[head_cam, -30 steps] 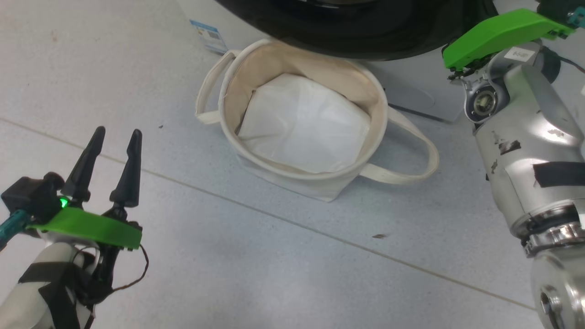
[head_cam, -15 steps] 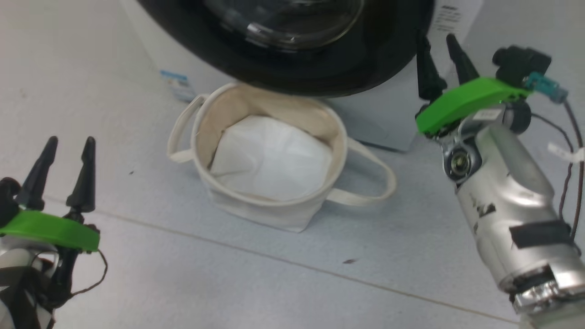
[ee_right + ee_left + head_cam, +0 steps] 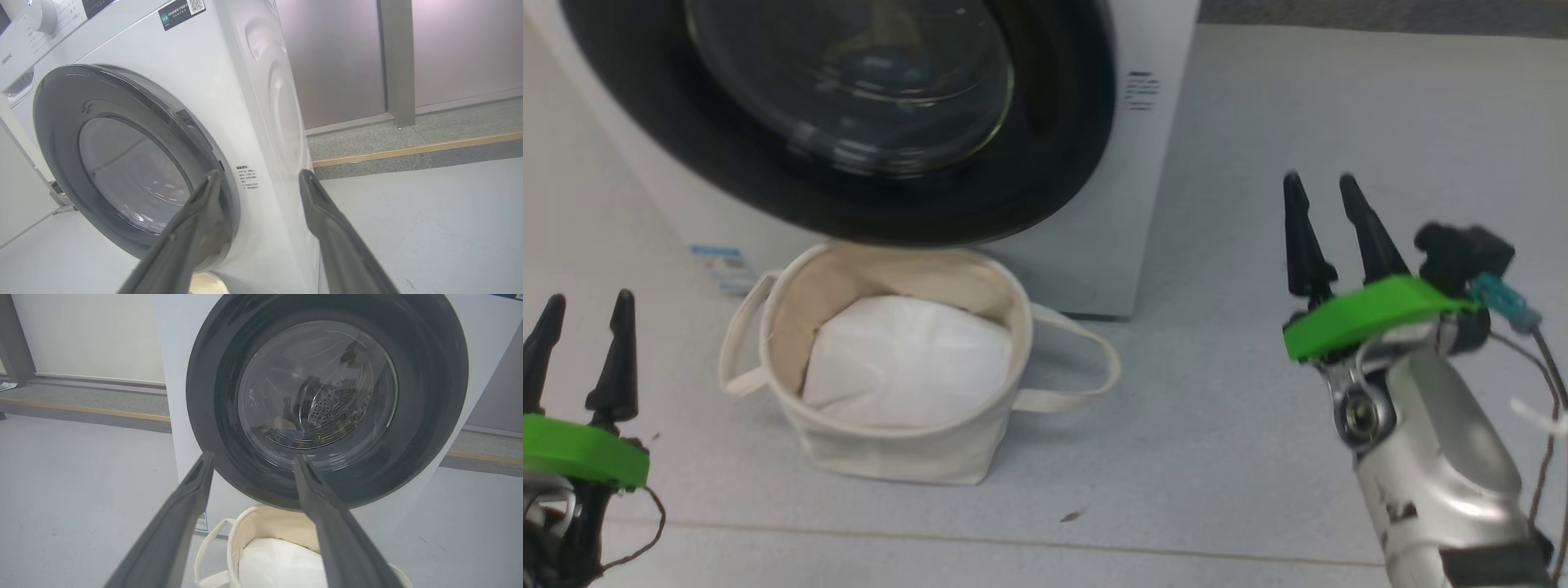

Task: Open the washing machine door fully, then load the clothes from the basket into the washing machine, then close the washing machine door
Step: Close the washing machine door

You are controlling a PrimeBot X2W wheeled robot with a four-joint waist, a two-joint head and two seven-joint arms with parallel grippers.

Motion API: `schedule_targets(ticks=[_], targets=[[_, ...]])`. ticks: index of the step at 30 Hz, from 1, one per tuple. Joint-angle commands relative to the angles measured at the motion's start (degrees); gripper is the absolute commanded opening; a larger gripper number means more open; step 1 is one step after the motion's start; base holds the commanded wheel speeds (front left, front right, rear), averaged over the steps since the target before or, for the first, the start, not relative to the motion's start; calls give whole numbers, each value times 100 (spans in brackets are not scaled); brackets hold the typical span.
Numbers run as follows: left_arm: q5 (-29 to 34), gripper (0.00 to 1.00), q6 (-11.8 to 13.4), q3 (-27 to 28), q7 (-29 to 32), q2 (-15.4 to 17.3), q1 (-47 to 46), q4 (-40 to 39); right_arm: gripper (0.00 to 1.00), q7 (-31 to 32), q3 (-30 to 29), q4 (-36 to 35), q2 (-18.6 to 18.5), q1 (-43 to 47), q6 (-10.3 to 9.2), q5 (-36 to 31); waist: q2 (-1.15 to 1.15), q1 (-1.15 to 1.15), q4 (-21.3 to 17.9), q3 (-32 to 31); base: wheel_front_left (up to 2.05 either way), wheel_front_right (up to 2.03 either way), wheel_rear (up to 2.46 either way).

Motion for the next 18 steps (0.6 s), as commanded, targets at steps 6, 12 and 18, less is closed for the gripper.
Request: schedule_targets(ticks=[6,12,18], targets=[[-115,100,101,360,28,439,26,-206,100,-26,-74,-852,113,734,1,-252,0,0,-551,-361,0,0,0],[-83,100,130,221,181,551,286,-267,100,305,-274,-1584,113,1497,1,-457,0,0,-865,-566,0,0,0],[-147,100,209,225,257,565,407,-293,100,536,-489,-2081,113,1902,1,-572,0,0,-979,-648,0,0,0]])
